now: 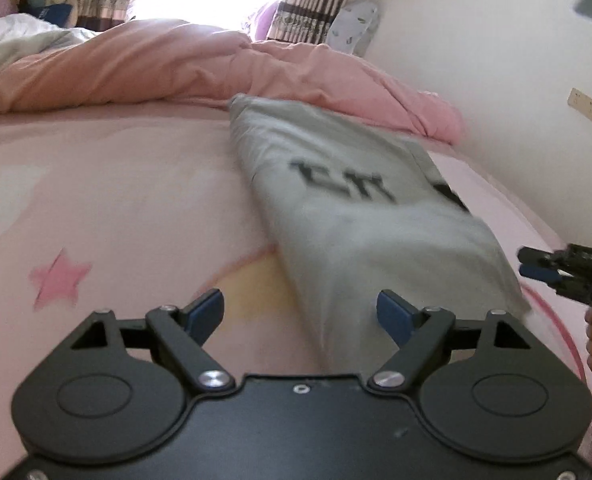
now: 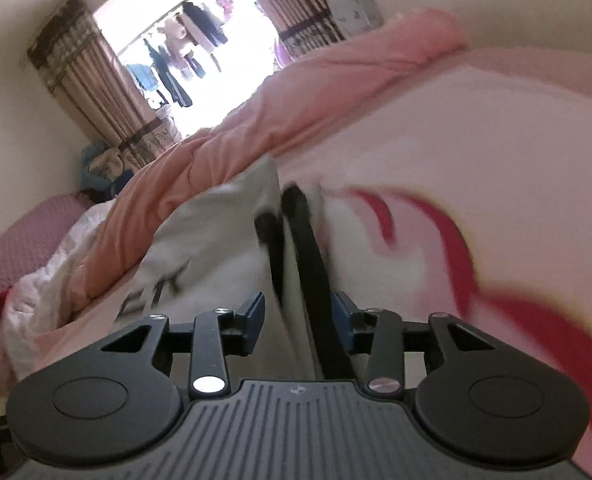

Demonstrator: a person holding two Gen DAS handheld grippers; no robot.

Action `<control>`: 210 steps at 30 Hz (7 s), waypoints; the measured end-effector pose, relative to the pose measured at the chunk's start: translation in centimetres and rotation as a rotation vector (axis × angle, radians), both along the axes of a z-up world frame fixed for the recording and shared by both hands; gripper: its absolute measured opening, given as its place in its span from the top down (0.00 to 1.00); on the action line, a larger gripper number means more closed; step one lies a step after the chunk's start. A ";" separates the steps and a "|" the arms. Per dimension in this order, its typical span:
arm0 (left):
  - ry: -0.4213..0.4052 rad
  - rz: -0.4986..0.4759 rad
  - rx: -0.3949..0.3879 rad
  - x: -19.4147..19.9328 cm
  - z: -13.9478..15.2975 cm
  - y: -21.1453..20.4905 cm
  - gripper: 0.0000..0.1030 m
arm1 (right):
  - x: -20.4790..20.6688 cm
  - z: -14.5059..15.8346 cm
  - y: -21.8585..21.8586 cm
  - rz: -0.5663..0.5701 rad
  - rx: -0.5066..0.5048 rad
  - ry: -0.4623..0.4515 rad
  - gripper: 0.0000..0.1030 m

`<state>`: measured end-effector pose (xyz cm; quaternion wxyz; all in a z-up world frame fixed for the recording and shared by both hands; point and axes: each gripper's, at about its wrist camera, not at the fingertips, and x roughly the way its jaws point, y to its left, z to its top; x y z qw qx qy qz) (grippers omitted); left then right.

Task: Fold large clothes

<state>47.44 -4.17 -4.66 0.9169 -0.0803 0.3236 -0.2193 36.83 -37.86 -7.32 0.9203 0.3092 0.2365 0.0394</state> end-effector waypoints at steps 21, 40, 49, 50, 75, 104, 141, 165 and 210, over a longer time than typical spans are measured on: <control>-0.033 0.044 0.111 -2.3 -2.7 -5.0 0.63 | 0.2 -1.9 4.0 -0.078 0.142 -0.024 0.50; -0.113 0.059 0.297 -2.4 -2.4 -8.0 0.75 | 1.9 -2.6 1.2 -0.118 0.120 -0.013 0.99; -0.103 -0.004 0.260 -2.5 -3.2 -4.7 0.57 | 3.2 -5.5 1.8 -0.101 0.128 0.017 0.99; -0.088 -0.001 0.242 -2.7 -2.9 -4.1 0.60 | 3.2 -5.4 1.8 -0.095 0.125 0.016 0.98; -0.018 -0.116 -0.010 0.9 -3.7 -7.2 0.76 | 3.7 -2.6 7.9 -0.040 -0.325 0.038 0.99; -0.032 0.029 0.073 7.8 -1.7 -7.3 0.61 | 11.1 -0.3 10.0 -0.026 -0.475 0.021 0.96; 0.075 0.040 -0.167 5.1 0.4 0.2 0.17 | 6.1 -0.2 -1.5 0.090 -0.040 -0.087 0.24; 0.270 -0.128 -0.442 15.8 -3.5 -1.0 0.07 | 16.9 -4.1 -2.4 0.369 0.258 -0.040 0.23; 0.154 0.037 -0.336 1.1 -2.8 13.6 0.45 | 8.3 -2.8 10.5 0.289 0.126 0.012 0.52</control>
